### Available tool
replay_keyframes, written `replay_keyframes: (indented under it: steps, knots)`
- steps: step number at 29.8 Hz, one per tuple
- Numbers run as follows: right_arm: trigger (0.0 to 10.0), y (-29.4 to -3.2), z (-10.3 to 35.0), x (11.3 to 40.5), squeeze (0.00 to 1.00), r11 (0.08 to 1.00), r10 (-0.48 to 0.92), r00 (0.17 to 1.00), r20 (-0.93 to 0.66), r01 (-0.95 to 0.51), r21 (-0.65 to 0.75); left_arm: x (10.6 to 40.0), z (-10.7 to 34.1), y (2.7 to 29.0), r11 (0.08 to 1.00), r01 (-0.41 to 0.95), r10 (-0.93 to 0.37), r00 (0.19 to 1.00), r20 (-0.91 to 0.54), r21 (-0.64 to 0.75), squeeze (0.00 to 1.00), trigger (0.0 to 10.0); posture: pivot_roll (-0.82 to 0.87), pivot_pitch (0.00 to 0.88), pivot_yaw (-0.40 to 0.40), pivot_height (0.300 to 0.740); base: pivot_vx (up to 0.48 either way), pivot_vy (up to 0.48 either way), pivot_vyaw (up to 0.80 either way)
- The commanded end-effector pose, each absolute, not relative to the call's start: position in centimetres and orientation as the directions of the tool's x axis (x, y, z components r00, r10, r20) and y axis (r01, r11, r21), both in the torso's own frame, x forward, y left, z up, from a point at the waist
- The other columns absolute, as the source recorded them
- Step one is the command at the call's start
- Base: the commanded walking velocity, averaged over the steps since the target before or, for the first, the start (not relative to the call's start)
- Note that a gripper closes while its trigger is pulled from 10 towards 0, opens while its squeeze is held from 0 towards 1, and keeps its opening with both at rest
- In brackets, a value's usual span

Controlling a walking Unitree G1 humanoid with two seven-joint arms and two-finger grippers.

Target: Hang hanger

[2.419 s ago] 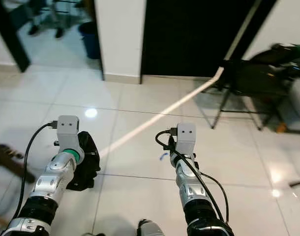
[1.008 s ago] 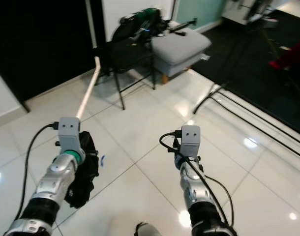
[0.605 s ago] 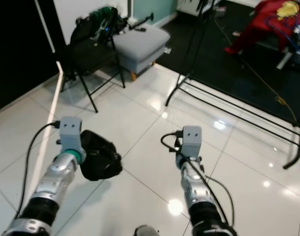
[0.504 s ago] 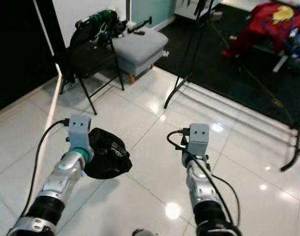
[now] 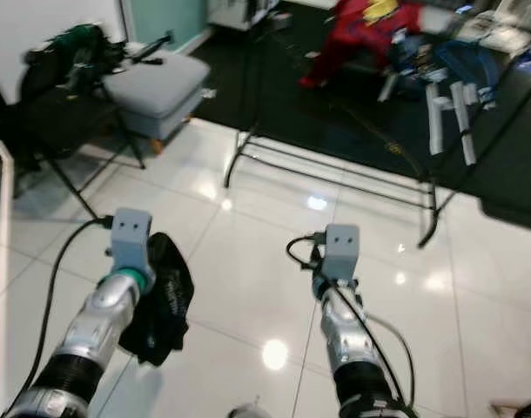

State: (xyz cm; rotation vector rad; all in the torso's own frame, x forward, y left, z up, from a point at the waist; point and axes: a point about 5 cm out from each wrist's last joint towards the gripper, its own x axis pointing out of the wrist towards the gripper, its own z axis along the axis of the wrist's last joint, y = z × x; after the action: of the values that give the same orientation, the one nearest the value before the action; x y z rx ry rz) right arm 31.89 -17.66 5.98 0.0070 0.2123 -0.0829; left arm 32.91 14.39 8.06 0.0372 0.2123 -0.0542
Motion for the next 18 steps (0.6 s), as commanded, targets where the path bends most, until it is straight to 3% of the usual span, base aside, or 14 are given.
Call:
replay_keyframes:
  steps: [1,14,18]
  knots:
    - [10.0,-18.33,5.65,31.63,0.00,0.994,-0.104,0.968,-0.229,0.107,-0.002,32.94,8.33,13.53,0.996,0.085,-0.079,0.978,-0.194,0.024,0.00,10.0,-0.05,0.026,0.025,0.740,0.000,0.000,-0.80]
    - [10.0,-18.37,5.84,31.77,0.00,0.994,-0.103,0.969,-0.224,0.105,-0.002,33.02,8.65,13.24,0.996,0.087,-0.086,0.982,-0.171,-0.002,0.00,10.0,-0.05,0.035,0.022,0.740,0.000,0.000,-0.80]
    - [10.0,-18.25,5.96,31.77,0.00,0.995,-0.099,0.972,-0.214,0.099,-0.009,33.07,8.79,12.81,0.994,0.105,-0.108,0.980,-0.165,-0.025,0.00,10.0,-0.05,0.038,0.024,0.740,0.000,0.000,0.00]
